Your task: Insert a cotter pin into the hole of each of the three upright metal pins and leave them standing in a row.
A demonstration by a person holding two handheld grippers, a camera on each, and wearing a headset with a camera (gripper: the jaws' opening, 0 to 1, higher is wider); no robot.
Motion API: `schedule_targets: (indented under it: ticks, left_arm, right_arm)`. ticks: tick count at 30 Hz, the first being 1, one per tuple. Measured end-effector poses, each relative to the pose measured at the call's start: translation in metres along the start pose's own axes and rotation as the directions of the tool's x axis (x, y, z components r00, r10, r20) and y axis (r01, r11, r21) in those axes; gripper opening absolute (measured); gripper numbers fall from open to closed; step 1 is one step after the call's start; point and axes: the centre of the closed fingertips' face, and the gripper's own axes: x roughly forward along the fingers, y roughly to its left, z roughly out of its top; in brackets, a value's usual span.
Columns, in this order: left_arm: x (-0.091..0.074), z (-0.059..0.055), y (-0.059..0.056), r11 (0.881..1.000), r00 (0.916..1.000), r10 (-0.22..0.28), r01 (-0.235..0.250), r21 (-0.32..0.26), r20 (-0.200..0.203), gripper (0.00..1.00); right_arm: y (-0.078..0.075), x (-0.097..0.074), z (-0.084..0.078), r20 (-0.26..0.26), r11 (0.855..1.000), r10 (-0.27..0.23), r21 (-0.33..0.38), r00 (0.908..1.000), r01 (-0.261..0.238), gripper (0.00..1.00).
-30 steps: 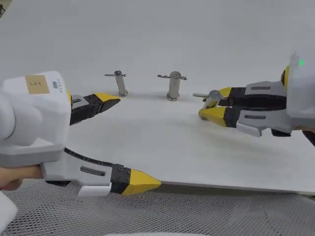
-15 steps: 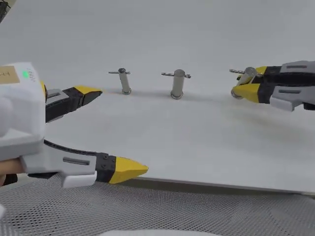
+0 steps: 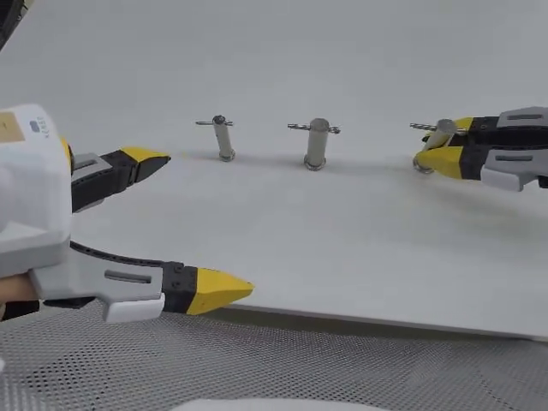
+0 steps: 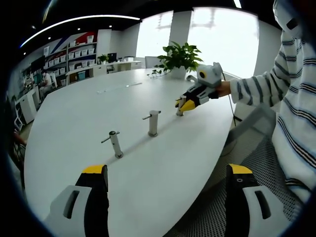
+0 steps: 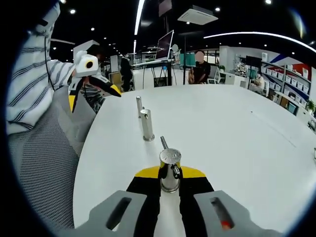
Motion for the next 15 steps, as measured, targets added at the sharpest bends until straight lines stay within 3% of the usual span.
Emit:
schedule_targets:
  ticks: [15]
  left_arm:
    - [0.0012,0.0004,-0.0029,1.000,0.9999,-0.012,0.012,-0.027,0.004,0.99]
  right_arm:
    - [0.0010,0.0010,-0.0083,0.017,1.000,-0.006,0.028,0.9998,0.006,0.08]
